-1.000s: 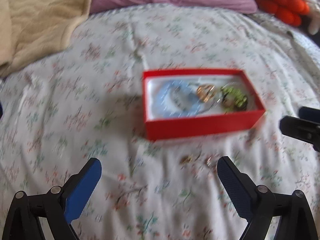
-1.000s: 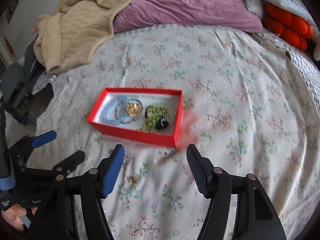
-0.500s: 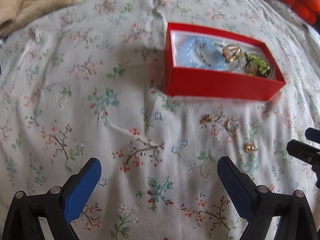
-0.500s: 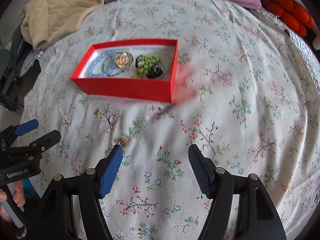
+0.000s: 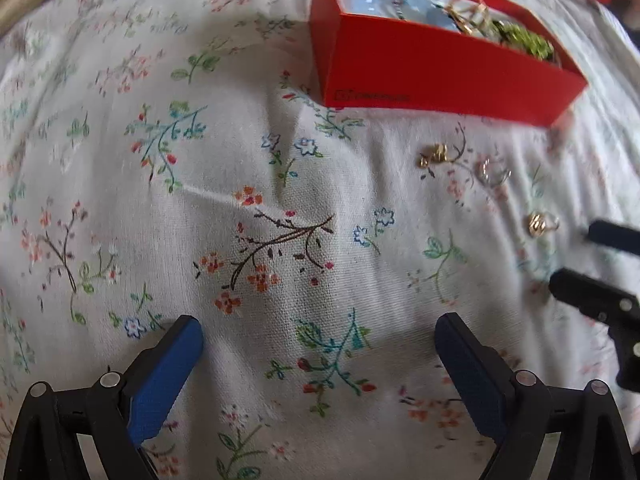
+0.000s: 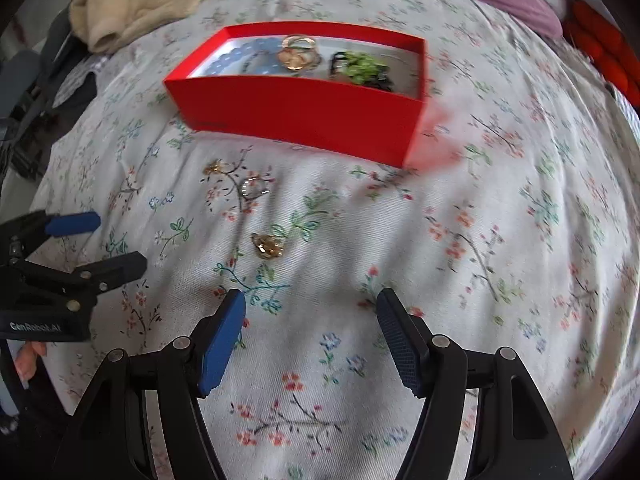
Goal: Organize jewelry
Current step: 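Move the right gripper to a small gold earring and close on it, then grasp another gold earring with the left gripper while the right gripper lifts its earring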
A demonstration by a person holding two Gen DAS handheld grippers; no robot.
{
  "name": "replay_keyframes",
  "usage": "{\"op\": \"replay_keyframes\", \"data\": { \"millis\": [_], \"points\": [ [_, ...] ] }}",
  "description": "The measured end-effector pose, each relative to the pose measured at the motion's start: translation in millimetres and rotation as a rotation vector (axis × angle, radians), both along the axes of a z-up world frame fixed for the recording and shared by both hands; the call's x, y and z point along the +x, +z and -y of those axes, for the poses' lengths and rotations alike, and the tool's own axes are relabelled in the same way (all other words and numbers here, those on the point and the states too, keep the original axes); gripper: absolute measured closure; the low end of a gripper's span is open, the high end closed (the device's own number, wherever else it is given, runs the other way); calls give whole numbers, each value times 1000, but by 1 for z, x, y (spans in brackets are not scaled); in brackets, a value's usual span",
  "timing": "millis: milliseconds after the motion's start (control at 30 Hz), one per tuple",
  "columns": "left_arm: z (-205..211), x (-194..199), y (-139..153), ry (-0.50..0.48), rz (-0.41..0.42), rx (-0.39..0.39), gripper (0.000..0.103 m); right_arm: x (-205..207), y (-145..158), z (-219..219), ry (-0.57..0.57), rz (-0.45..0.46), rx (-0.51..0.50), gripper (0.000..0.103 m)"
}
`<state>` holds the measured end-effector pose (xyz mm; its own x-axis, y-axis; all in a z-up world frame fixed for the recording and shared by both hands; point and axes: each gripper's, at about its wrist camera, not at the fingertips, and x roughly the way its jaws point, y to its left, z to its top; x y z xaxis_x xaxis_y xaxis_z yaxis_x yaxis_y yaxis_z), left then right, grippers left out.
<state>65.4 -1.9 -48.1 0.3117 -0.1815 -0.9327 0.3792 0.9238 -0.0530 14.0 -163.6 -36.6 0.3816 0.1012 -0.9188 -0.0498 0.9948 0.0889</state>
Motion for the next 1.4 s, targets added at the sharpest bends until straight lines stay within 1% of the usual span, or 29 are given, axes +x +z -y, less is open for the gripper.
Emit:
{"op": "replay_keyframes", "data": {
  "millis": [33, 100, 200, 333, 433, 500, 567, 600, 700, 800, 833, 900, 967, 1000, 1067, 1100, 1167, 1200, 1267, 1333, 1400],
  "points": [
    [2, -3, -2, -20, 21, 15, 2, 1, -2, -2, 13, 15, 0, 32],
    [4, -9, -6, -52, 64, 31, 1, 2, -5, -3, 20, 48, -4, 32],
    [2, -13, -7, -53, 88, 12, 1, 3, -7, -3, 27, 103, 2, 32],
    [1, -20, -7, -78, 123, 19, 1, 2, -9, -7, 62, 147, -14, 31],
    [-3, -26, -6, -80, 141, 2, 1, -1, -13, -11, 90, 174, -33, 26],
    [-5, -29, -5, -87, 153, 6, 1, -1, -14, -12, 94, 179, -31, 20],
    [-4, -32, -4, -91, 162, 14, 1, -1, -16, -12, 94, 169, -23, 11],
    [-5, -31, -5, -89, 160, 14, 1, 0, -17, -13, 97, 164, -24, 9],
    [-4, -31, -3, -98, 152, 14, 1, 3, -17, -17, 105, 148, -46, 7],
    [-7, -29, -1, -105, 151, 7, 2, 5, -16, -15, 88, 135, -23, 8],
    [-7, -28, 0, -106, 152, 7, 3, 5, -15, -14, 85, 136, -13, 8],
    [-9, -27, 3, -102, 154, 6, 6, 5, -15, -14, 88, 148, -18, 13],
    [-10, -24, 5, -99, 156, -3, 12, 4, -13, -17, 110, 164, -25, 26],
    [-10, -23, 6, -96, 156, -8, 13, 4, -12, -18, 119, 169, -18, 31],
    [-11, -20, 9, -93, 155, -23, 18, 5, -10, -20, 138, 174, -4, 45],
    [-11, -19, 10, -91, 155, -31, 19, 5, -10, -21, 143, 175, -1, 48],
    [-11, -16, 11, -89, 154, -45, 24, 7, -10, -22, 147, 175, 8, 61],
    [-11, -15, 12, -92, 155, -51, 24, 9, -9, -22, 146, 176, 11, 65],
    [-9, -14, 14, -99, 158, -60, 26, 11, -8, -22, 147, 175, 11, 80],
    [-6, -14, 15, -108, 161, -71, 30, 12, -8, -22, 151, 176, 8, 87],
    [-3, -13, 16, -121, 165, -80, 31, 12, -7, -21, 154, 179, 3, 88]
  ]
}}
